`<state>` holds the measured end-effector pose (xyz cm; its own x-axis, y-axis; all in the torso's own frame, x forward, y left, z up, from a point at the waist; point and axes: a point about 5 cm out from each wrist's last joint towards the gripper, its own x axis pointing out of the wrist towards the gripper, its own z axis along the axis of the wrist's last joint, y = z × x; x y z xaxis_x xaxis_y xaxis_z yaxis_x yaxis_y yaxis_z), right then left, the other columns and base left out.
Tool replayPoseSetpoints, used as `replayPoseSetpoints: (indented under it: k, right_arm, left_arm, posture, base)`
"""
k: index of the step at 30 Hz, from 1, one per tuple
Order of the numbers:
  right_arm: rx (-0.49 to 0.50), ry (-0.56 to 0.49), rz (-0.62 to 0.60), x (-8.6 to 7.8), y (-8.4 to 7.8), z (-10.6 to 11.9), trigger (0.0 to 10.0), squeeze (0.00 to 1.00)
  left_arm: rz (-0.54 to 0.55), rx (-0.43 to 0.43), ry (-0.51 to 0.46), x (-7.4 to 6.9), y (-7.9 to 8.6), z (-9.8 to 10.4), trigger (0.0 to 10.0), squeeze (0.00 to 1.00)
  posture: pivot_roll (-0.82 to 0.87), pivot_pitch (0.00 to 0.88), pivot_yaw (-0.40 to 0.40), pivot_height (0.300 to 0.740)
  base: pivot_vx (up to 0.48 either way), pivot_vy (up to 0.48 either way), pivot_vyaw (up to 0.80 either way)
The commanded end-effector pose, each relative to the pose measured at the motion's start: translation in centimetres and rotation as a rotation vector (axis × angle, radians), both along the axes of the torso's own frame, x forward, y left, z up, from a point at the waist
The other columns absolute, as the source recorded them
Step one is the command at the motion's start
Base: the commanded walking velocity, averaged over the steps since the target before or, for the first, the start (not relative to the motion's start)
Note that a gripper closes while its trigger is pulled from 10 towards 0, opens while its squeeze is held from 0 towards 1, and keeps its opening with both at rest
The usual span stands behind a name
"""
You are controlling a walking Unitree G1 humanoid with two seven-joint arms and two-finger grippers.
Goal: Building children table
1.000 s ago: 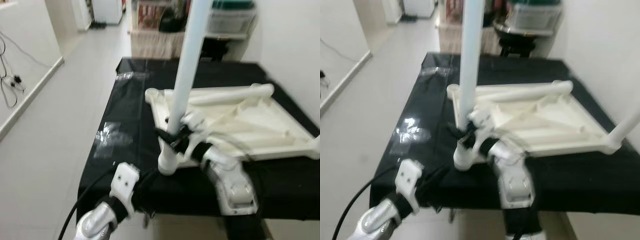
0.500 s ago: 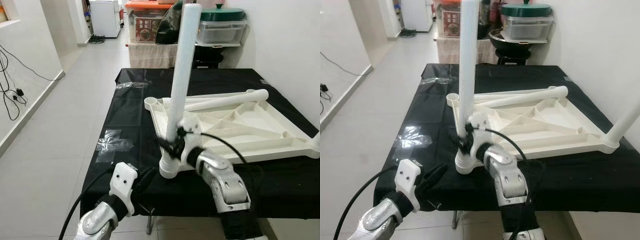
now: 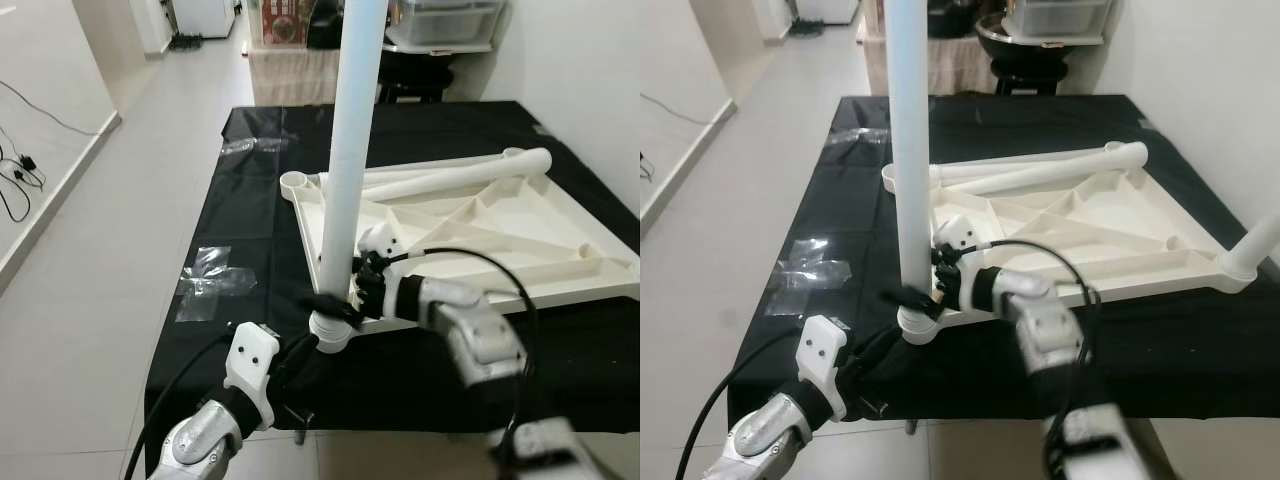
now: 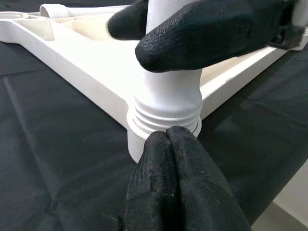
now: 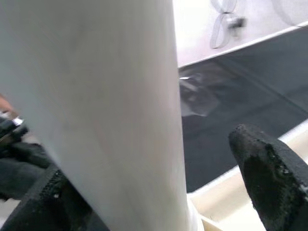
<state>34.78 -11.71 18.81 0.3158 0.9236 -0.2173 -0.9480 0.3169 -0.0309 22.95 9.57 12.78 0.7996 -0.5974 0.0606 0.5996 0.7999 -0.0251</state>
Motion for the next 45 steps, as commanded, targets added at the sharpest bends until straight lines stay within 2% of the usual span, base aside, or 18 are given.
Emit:
replayPoseSetpoints:
  k: [1, 2, 9, 18, 19, 20, 21, 22, 24, 26, 36, 37, 38, 39, 40, 43, 44, 45]
  right_arm:
    - [0.003, -0.004, 0.009, 0.3, -0.2, -0.1, 9.0, 0.0]
    - [0.029, -0.001, 0.022, 0.5, -0.3, 0.4, 0.0, 0.0]
    - [0.064, 0.011, 0.1, 0.5, -1.4, 0.9, 0.0, 0.0]
    - [0.053, 0.04, 0.083, -0.5, -3.1, -0.8, 0.0, 0.0]
    - [0.046, 0.025, 0.003, -0.9, -3.0, -1.6, 0.0, 0.0]
    - [0.051, 0.009, -0.199, -1.2, -2.7, -2.9, 0.0, 0.0]
    - [0.051, 0.009, -0.199, -1.2, -2.7, -2.9, 0.0, 0.0]
    - [0.02, 0.006, -0.548, -2.1, -2.6, -4.6, 0.0, 0.0]
    - [0.02, 0.006, -0.548, -2.1, -2.6, -4.6, 0.0, 0.0]
    - [-0.069, 0.027, -0.823, -6.5, -2.0, -6.8, 0.0, 0.0]
    - [-0.088, -0.052, -0.769, -5.7, -1.3, -5.9, 0.0, 0.0]
    - [-0.089, -0.049, -0.779, -5.8, -1.1, -5.8, 0.7, 0.0]
    - [-0.075, -0.033, -0.763, -5.7, -0.7, -5.7, 10.0, 0.0]
    - [-0.075, -0.033, -0.763, -5.7, -0.7, -5.7, 10.0, 0.0]
    - [-0.038, -0.021, -0.704, -5.7, -0.1, -5.0, 10.0, 0.62]
    - [-0.038, -0.021, -0.704, -5.7, -0.1, -5.0, 10.0, 0.62]
    - [0.011, -0.019, -0.607, -5.8, 0.7, -4.2, 10.0, 1.0]
    - [0.058, -0.046, -0.458, -5.7, 1.4, -3.1, 10.0, 1.0]
  left_arm:
    - [-0.002, -0.008, 0.012, -0.3, -0.2, -0.2, 10.0, 0.0]
    - [-0.003, -0.008, 0.012, -0.3, -0.3, -0.2, 10.0, 0.0]
    - [-0.004, -0.012, 0.015, -0.4, -0.5, -0.2, 10.0, 0.0]
    - [-0.012, -0.019, 0.019, -0.4, -0.6, -0.1, 10.0, 0.0]
    - [-0.012, -0.02, 0.019, -0.4, -0.6, -0.1, 10.0, 0.0]
    - [-0.011, -0.018, 0.018, -0.5, -0.6, -0.1, 10.0, 0.0]
    - [-0.011, -0.018, 0.018, -0.5, -0.6, -0.1, 10.0, 0.0]
    - [-0.009, -0.013, 0.017, -0.5, -0.4, -0.1, 10.0, 0.0]
    - [-0.009, -0.013, 0.017, -0.5, -0.4, -0.1, 10.0, 0.0]
    - [-0.004, -0.007, 0.014, -0.4, 0.0, 0.0, 10.0, 0.0]
    - [-0.012, 0.004, 0.014, 0.0, 0.3, -0.1, 10.0, 0.0]
    - [-0.006, 0.004, 0.013, 0.0, 0.4, -0.2, 10.0, 0.0]
    - [0.002, 0.004, 0.013, 0.0, 0.4, -0.2, 10.0, 0.0]
    - [0.002, 0.004, 0.013, 0.0, 0.4, -0.2, 10.0, 0.0]
    - [0.006, 0.004, 0.012, 0.0, 0.4, -0.2, 10.0, 0.0]
    - [0.006, 0.004, 0.012, 0.0, 0.4, -0.2, 10.0, 0.0]
    - [0.008, 0.004, 0.013, 0.0, 0.3, -0.2, 10.0, 0.0]
    - [0.007, 0.003, 0.014, 0.1, 0.2, -0.3, 10.0, 0.0]
  posture:
    - [0.1, 0.125, -0.043, 0.74]
    - [0.11, 0.127, -0.044, 0.74]
    - [0.1, 0.136, -0.04, 0.74]
    - [0.08, 0.15, -0.036, 0.74]
    - [0.08, 0.155, -0.041, 0.74]
    - [0.09, 0.16, -0.051, 0.74]
    - [0.09, 0.16, -0.051, 0.74]
    - [0.09, 0.164, -0.052, 0.74]
    - [0.09, 0.164, -0.052, 0.74]
    - [0.08, 0.18, -0.028, 0.74]
    - [0.07, 0.131, -0.017, 0.74]
    - [0.07, 0.131, -0.017, 0.74]
    - [0.07, 0.125, -0.022, 0.74]
    - [0.07, 0.125, -0.022, 0.74]
    - [0.07, 0.121, -0.024, 0.74]
    - [0.07, 0.121, -0.024, 0.74]
    - [0.07, 0.118, -0.026, 0.74]
    - [0.06, 0.111, -0.03, 0.74]
  base:
    - [0.0, 0.0, 0.0]
    - [0.0, 0.0, 0.0]
    - [0.0, 0.0, 0.0]
    - [0.0, 0.0, 0.0]
    - [0.0, 0.0, 0.0]
    - [0.0, 0.0, 0.0]
    - [0.0, 0.0, 0.0]
    - [0.0, 0.0, 0.0]
    - [0.0, 0.0, 0.0]
    - [0.0, 0.0, 0.0]
    - [0.0, 0.0, 0.0]
    - [0.0, 0.0, 0.0]
    - [0.0, 0.0, 0.0]
    - [0.0, 0.0, 0.0]
    - [0.0, 0.0, 0.0]
    - [0.0, 0.0, 0.0]
    - [0.0, 0.0, 0.0]
    - [0.0, 0.0, 0.0]
